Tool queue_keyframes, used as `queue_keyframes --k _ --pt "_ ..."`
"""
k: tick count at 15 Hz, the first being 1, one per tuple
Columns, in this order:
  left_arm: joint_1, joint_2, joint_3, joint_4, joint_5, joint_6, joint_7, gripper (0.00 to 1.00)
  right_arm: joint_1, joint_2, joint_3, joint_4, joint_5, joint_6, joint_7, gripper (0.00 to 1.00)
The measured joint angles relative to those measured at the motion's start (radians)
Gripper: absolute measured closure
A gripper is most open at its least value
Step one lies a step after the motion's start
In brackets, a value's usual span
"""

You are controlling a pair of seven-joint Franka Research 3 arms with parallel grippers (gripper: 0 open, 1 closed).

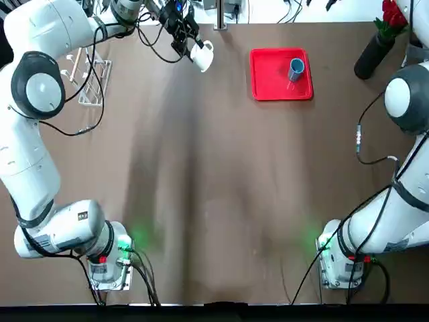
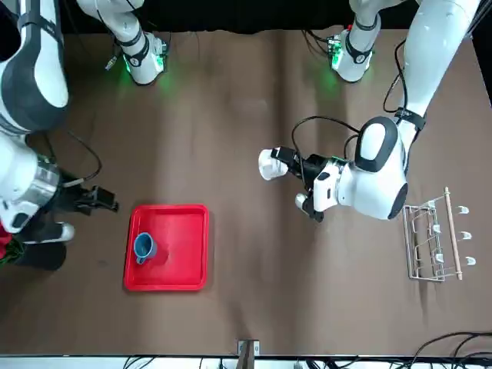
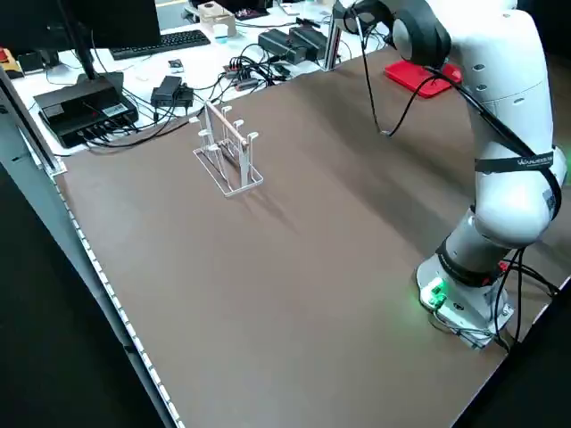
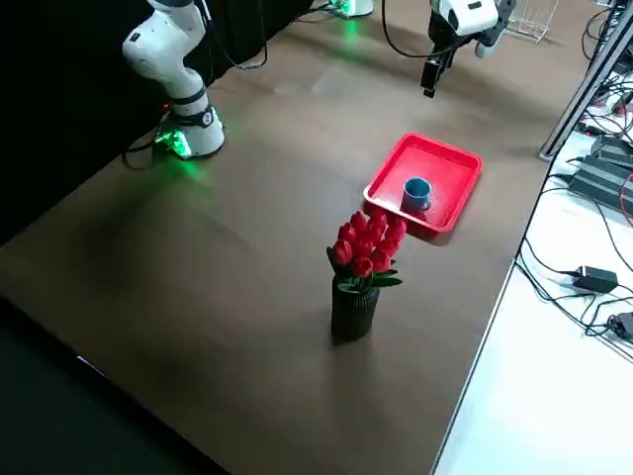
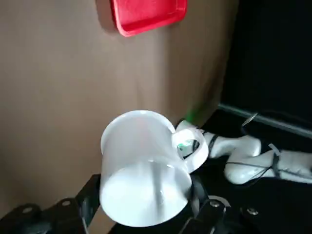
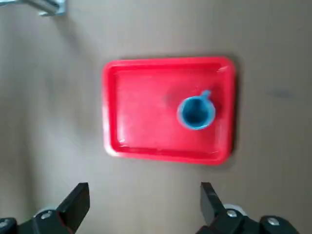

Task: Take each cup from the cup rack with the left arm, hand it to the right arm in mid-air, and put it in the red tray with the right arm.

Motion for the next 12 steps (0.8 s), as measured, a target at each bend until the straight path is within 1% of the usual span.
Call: queue_keyframes --k 3,7,9,10,12 --pt "-0.029 0.007 0.0 0.0 -0.038 0.05 -0.059 0.22 0.034 0.0 0.002 -0.024 0.121 0.0 0.002 0.0" --pt "-0.069 0.02 0.0 0.0 -0.106 0.076 -0.105 0.22 0.081 0.0 0.003 -0.052 0.261 0.0 0.002 0.0" --pt "-0.086 0.021 0.0 0.0 -0.143 0.089 -0.118 0.22 0.087 0.001 0.003 -0.065 0.331 0.0 0.0 0.0" --pt "-0.102 0.023 0.0 0.0 -0.175 0.111 -0.143 0.22 0.088 0.007 0.003 -0.073 0.394 0.001 -0.004 0.0" --pt "-0.122 0.029 0.0 0.006 -0.187 0.128 -0.181 0.22 0.092 0.027 0.004 -0.078 0.447 -0.001 -0.008 0.0"
